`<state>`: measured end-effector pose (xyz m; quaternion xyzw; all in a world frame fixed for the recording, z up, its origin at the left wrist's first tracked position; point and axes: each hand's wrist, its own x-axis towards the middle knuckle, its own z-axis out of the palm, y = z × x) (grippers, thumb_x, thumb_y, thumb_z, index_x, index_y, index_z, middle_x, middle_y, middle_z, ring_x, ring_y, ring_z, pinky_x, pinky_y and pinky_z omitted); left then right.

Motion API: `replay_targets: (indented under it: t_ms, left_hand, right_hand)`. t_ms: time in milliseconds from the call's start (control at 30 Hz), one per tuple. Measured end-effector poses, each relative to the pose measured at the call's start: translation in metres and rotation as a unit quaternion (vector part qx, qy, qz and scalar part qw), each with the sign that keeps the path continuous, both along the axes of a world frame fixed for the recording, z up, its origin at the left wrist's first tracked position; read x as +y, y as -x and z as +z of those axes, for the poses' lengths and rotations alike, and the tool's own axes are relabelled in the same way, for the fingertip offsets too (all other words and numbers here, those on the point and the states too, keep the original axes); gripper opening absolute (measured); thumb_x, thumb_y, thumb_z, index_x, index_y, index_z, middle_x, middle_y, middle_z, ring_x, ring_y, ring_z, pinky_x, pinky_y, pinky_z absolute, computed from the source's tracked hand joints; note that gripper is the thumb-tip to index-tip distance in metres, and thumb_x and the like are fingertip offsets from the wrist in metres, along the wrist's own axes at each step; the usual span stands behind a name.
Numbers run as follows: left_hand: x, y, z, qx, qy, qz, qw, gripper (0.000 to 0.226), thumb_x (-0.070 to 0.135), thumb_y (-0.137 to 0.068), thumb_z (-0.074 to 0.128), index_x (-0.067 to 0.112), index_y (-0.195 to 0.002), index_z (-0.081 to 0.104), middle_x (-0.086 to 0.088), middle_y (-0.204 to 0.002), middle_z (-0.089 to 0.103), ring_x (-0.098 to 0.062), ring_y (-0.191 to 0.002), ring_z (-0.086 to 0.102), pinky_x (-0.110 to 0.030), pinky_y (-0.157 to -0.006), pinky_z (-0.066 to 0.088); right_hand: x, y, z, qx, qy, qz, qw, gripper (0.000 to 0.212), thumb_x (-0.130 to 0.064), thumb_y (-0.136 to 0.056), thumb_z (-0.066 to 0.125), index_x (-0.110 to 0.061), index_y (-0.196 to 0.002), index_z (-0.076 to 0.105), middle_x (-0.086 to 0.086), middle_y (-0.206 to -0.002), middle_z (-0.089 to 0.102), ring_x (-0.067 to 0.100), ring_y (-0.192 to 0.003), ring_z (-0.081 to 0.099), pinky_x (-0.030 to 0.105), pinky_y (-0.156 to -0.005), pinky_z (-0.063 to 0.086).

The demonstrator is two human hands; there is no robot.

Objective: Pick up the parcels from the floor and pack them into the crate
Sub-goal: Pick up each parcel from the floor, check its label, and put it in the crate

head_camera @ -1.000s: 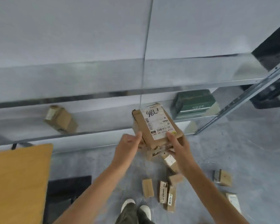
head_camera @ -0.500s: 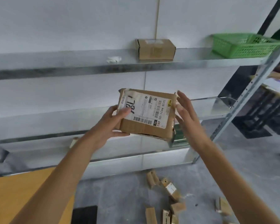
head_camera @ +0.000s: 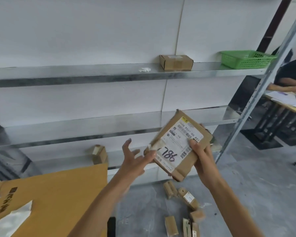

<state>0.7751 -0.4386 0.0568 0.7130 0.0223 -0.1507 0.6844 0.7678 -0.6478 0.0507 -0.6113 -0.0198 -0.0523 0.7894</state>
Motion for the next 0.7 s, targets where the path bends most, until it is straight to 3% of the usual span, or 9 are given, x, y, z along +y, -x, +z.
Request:
replay_targets:
  t_ms: [67,167,233,300,367,400,500,567,700]
  left_hand:
    - [0.026,0.023,0.005,-0.053,-0.02,-0.031,0.998,0.118,0.069,-0.052,0.074,0.049,-0.142,0.001,0.007,-0.153,0.023,-0.011,-0.136,0.033,-0.041,-0.1,0.045]
    - [0.042,0.059,0.011,-0.09,0.021,-0.124,0.988,0.088,0.049,-0.074,0.07,0.046,-0.142,0.014,0.016,-0.139,0.045,0.002,-0.114,0.056,-0.024,-0.078,0.056]
    - [0.044,0.08,0.012,-0.103,0.084,-0.104,0.986,0.067,0.038,-0.081,0.065,0.042,-0.137,0.026,0.016,-0.125,0.057,0.003,-0.102,0.063,-0.019,-0.073,0.055]
    - [0.045,0.097,0.011,-0.107,0.138,-0.036,0.984,0.061,0.036,-0.084,0.064,0.039,-0.136,0.032,0.011,-0.124,0.061,-0.005,-0.105,0.064,-0.027,-0.078,0.057]
    - [0.049,0.113,0.009,-0.107,0.158,0.005,0.982,0.06,0.038,-0.084,0.06,0.039,-0.137,0.032,0.01,-0.125,0.061,-0.007,-0.108,0.063,-0.03,-0.082,0.057]
    - [0.051,0.122,0.009,-0.104,0.153,0.006,0.983,0.058,0.044,-0.084,0.056,0.04,-0.136,0.032,0.01,-0.127,0.06,-0.008,-0.11,0.062,-0.028,-0.081,0.056]
    - [0.058,0.151,0.009,-0.061,0.133,-0.033,0.989,0.064,0.07,-0.079,0.04,0.044,-0.137,0.036,0.011,-0.131,0.058,-0.01,-0.118,0.057,-0.029,-0.088,0.053]
    - [0.059,0.172,0.006,-0.054,0.137,-0.042,0.988,0.065,0.07,-0.078,0.038,0.046,-0.138,0.034,0.012,-0.134,0.054,-0.011,-0.123,0.053,-0.039,-0.099,0.046]
    - [0.056,0.221,0.002,-0.062,0.144,-0.003,0.988,0.068,0.05,-0.077,0.055,0.045,-0.139,0.026,0.013,-0.138,0.05,-0.01,-0.121,0.054,-0.043,-0.1,0.046]
  right_hand:
    - [0.021,0.019,0.01,0.006,0.034,0.036,0.999,0.104,-0.049,-0.06,0.079,-0.051,-0.143,0.016,-0.001,-0.129,0.059,0.021,-0.11,0.064,0.04,-0.088,0.055]
    - [0.057,0.041,0.026,0.006,0.08,0.06,0.995,0.092,-0.058,-0.072,0.07,-0.059,-0.141,0.009,-0.003,-0.141,0.045,0.02,-0.112,0.063,0.048,-0.095,0.05]
    - [0.076,0.056,0.037,0.001,0.065,0.024,0.998,0.083,-0.072,-0.073,0.055,-0.059,-0.14,0.008,-0.004,-0.149,0.034,0.018,-0.124,0.053,0.05,-0.103,0.044]
    - [0.089,0.073,0.042,-0.006,0.054,-0.003,0.999,0.082,-0.083,-0.067,0.044,-0.059,-0.14,0.014,-0.008,-0.155,0.022,0.018,-0.135,0.039,0.051,-0.109,0.035]
    - [0.099,0.098,0.037,-0.003,0.079,0.026,0.997,0.087,-0.088,-0.06,0.044,-0.057,-0.138,0.021,-0.009,-0.15,0.035,0.016,-0.128,0.048,0.047,-0.1,0.045]
    - [0.103,0.113,0.033,-0.002,0.098,0.053,0.994,0.085,-0.084,-0.063,0.047,-0.054,-0.139,0.024,-0.01,-0.142,0.046,0.011,-0.118,0.056,0.038,-0.089,0.054]
    - [0.106,0.15,0.017,-0.002,0.097,0.079,0.992,0.057,-0.055,-0.086,0.052,-0.048,-0.138,0.032,-0.015,-0.129,0.058,0.0,-0.105,0.062,0.014,-0.068,0.052]
    - [0.102,0.167,0.011,0.004,0.085,0.081,0.993,0.053,-0.051,-0.087,0.053,-0.048,-0.137,0.036,-0.014,-0.128,0.059,0.004,-0.11,0.061,0.018,-0.072,0.054]
    - [0.102,0.196,0.007,0.021,0.075,0.087,0.993,0.05,-0.047,-0.087,0.049,-0.042,-0.136,0.041,-0.009,-0.125,0.063,0.015,-0.115,0.06,0.039,-0.09,0.053]
